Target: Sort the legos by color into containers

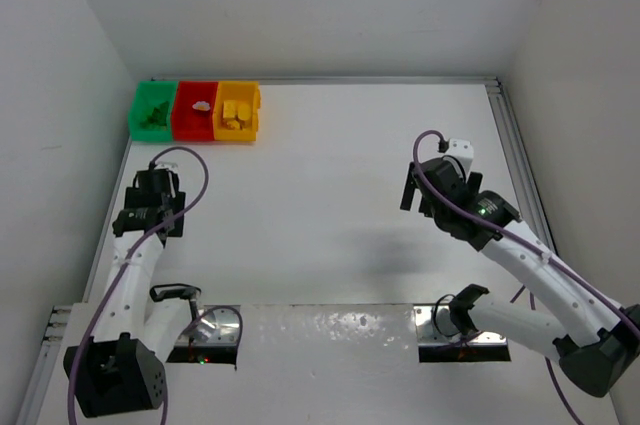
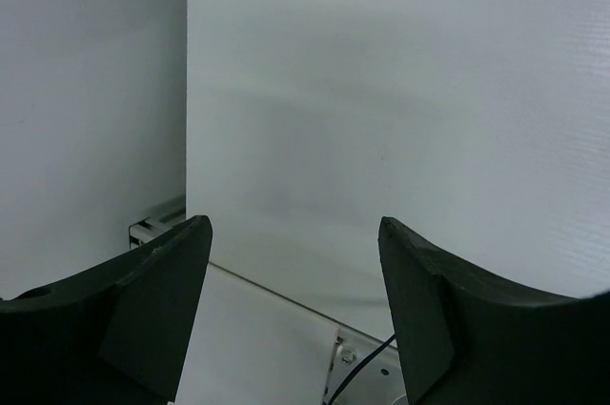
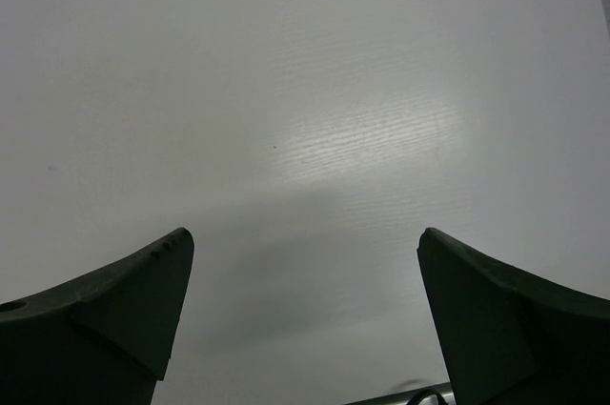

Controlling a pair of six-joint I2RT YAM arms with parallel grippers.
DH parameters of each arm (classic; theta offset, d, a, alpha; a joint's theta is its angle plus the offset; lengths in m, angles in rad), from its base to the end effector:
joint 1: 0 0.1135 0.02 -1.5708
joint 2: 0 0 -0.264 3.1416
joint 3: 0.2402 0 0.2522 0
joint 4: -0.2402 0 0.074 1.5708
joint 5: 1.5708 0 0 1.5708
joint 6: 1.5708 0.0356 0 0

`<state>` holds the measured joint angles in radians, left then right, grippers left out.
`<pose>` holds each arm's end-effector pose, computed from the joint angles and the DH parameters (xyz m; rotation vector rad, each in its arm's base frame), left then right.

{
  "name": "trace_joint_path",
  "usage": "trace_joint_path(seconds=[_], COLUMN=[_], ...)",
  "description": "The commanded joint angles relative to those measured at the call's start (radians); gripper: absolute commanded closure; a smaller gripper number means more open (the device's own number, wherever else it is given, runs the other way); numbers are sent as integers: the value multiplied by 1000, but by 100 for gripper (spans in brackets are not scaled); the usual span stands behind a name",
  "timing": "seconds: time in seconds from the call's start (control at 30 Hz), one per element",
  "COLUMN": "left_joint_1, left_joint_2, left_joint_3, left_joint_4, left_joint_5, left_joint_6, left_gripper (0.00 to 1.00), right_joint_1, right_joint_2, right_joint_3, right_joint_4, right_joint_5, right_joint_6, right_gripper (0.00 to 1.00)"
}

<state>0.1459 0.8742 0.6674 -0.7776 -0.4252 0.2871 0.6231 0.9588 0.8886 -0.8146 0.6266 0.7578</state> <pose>0.1577 0.0380 0.2358 0.0143 2.5765 0.7088 0.1600 0.0893 0.2927 0.4082 2.2113 -0.0499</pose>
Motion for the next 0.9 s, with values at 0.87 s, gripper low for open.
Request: trace_joint_path(seconds=[0.87], left_joint_1=[17], left_joint_2=[-80], left_joint_3=[-32], left_joint_4=[64], left_joint_5=[14], left_joint_6=[23], left_gripper=[31], right_joint_1=[-2], right_joint_2=[-5], right_joint_3=[-14], right_joint_4=[38], right_joint_5=[139], right_joint_6=[18], right_gripper=[1])
